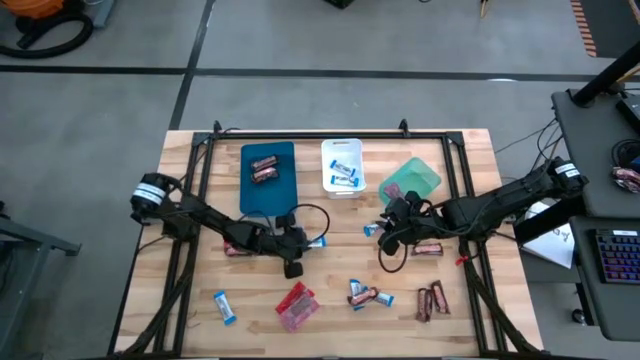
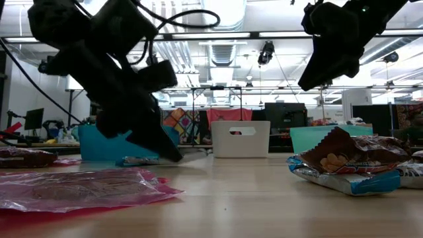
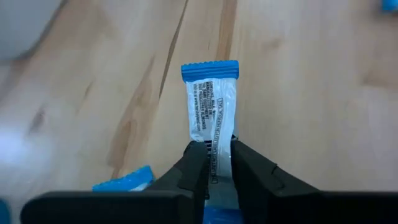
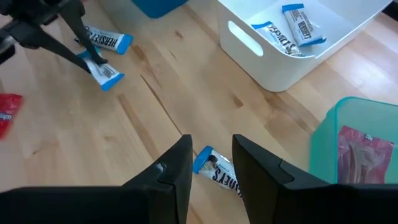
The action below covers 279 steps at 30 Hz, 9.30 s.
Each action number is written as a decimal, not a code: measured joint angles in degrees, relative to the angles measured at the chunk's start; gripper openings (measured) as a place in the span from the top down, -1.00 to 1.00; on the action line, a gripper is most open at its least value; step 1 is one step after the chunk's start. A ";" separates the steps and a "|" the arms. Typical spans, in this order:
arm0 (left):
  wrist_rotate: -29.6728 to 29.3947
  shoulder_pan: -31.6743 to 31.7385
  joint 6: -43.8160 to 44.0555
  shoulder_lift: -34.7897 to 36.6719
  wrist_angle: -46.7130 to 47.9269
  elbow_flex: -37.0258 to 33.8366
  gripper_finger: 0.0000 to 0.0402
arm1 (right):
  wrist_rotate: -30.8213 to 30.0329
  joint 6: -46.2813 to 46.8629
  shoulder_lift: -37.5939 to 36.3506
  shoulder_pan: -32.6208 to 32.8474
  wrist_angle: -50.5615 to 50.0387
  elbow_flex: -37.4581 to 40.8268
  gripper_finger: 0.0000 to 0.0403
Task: Sort candy
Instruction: Put the white chocolate into the white bin, then put the red candy into the green bin
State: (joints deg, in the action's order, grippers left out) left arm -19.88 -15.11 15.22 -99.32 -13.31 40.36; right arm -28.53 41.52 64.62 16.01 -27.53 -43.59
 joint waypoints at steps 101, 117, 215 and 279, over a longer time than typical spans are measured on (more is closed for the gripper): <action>-8.74 -3.82 -15.52 30.20 26.57 12.39 0.81 | 12.53 -28.99 34.73 -6.69 45.85 -10.40 0.57; -8.60 -3.80 -9.56 31.97 33.27 12.39 0.81 | 12.38 -43.05 11.17 -22.73 23.10 -10.47 0.57; 1.22 -29.00 3.24 -6.23 22.36 20.00 -0.05 | 16.28 -13.03 12.50 12.50 -0.07 -17.99 -0.01; 1.42 -14.70 -5.70 8.75 24.38 20.56 1.00 | 7.20 -46.83 12.52 12.85 34.72 -4.83 -0.01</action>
State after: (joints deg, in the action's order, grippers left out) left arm -18.46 -29.82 9.52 -90.58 11.06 60.92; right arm -21.33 -5.31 77.14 28.87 7.19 -48.42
